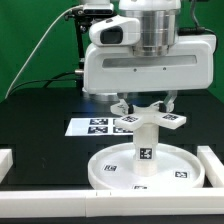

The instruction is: Assemble round table

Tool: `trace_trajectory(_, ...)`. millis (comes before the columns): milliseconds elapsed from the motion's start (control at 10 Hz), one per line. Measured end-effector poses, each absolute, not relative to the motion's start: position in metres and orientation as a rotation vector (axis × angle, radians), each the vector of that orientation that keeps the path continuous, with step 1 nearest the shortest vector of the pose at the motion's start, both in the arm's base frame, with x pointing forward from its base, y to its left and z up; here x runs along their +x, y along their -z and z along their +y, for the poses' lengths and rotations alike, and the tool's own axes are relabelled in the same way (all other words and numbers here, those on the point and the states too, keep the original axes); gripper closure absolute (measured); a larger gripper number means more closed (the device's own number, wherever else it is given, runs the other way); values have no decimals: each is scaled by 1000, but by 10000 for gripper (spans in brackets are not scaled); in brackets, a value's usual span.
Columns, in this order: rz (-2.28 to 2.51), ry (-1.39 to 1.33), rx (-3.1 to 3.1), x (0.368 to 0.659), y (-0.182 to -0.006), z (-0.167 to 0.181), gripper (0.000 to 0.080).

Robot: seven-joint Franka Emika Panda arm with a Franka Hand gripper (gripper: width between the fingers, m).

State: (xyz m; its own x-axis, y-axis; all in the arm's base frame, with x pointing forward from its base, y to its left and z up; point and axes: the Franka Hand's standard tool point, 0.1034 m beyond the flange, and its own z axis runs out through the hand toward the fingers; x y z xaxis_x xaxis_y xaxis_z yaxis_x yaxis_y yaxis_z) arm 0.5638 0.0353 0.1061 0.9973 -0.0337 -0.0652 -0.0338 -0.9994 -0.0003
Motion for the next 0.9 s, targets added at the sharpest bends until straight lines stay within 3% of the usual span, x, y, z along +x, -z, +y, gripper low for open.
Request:
trace_trajectory(600, 1378, 60, -2809, 563, -105, 42, 358)
trace_trajectory(900, 1571, 47, -2670, 563, -105, 41, 358)
